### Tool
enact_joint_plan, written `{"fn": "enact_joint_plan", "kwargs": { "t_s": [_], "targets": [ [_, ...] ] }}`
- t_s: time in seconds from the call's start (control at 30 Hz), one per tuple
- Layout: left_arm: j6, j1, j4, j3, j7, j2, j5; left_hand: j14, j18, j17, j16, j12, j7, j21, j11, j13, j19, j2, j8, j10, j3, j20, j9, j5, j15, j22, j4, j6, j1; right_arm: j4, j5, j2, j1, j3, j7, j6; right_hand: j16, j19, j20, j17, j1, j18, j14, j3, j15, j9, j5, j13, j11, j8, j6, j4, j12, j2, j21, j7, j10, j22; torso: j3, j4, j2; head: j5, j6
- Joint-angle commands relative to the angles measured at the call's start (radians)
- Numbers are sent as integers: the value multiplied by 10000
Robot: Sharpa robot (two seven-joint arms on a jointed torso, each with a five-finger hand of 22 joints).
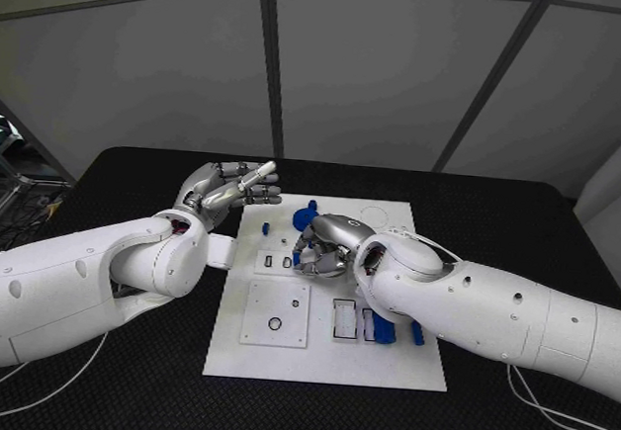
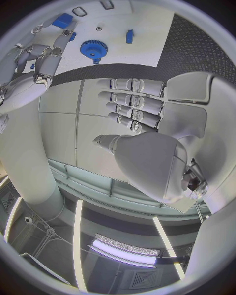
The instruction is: Assemble the parts on the task board
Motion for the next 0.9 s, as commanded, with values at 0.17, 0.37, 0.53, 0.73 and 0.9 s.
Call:
{"fn": "enact_joint_plan", "kwargs": {
  "t_s": [0.17, 0.37, 0.53, 0.73, 0.9],
  "targets": [
    [69, 14, 11, 8, 0, 9, -64, -5, -109, 13, -63, -49, 223, -63, -3, 16, -18, 101, -31, -44, 2, 25, -5, -55, 50, -15, -49, -35, 36, -42, -81, -1, -34, -43, -159, 446, -72, -148, 45, 1126, -185, 41, 689, -45, 43, -69, -103, -128, 66, -207, -246, 75, -184, -164, -106, 135, -193, 489, 0, -5, 5, 3, -3],
    [74, 14, 16, 8, -23, 5, -64, -5, -109, 13, -63, -49, 223, -63, -3, 16, -18, 101, -31, -44, 2, 25, -5, -55, 50, -15, -49, -35, 36, -59, -79, 6, -34, -44, -156, 447, -108, -193, 99, 1073, -259, 53, 674, -67, 102, -109, -139, -266, 136, -348, -442, 88, -354, -245, -144, 212, -312, 434, -3, 6, 2, 4, -16],
    [79, 14, 16, 8, -27, 1, -64, -5, -109, 15, -69, -52, 228, -63, -2, 15, -18, 103, -32, -46, 1, 25, -5, -55, 51, -17, -55, -38, 37, -66, -79, 9, -34, -44, -132, 441, -124, -215, 133, 1052, -336, 60, 667, -105, 134, -121, -169, -325, 170, -408, -520, 115, -429, -308, -164, 245, -369, 408, -1, -1, -3, 17, -11],
    [82, 14, 16, 8, -29, -1, -64, -5, -109, 15, -69, -52, 228, -63, -2, 15, -18, 103, -32, -46, 1, 25, -5, -55, 51, -17, -55, -38, 37, -72, -78, 14, -34, -44, -105, 420, -138, -232, 158, 1035, -420, 66, 662, -158, 153, -121, -277, -341, 186, -440, -554, 151, -448, -358, -182, 257, -385, 386, -3, -4, 1, 19, 9],
    [85, 14, 13, 8, -30, -2, -64, -5, -109, 15, -69, -52, 228, -63, -2, 15, -18, 103, -32, -46, 1, 25, -5, -55, 51, -17, -55, -38, 37, -74, -78, 20, -34, -44, -109, 386, -150, -252, 187, 1023, -526, 73, 659, -261, 175, -130, -571, -388, 210, -514, -666, 195, -503, -442, -205, 275, -432, 361, -3, -3, 0, 15, 19]
  ]
}}
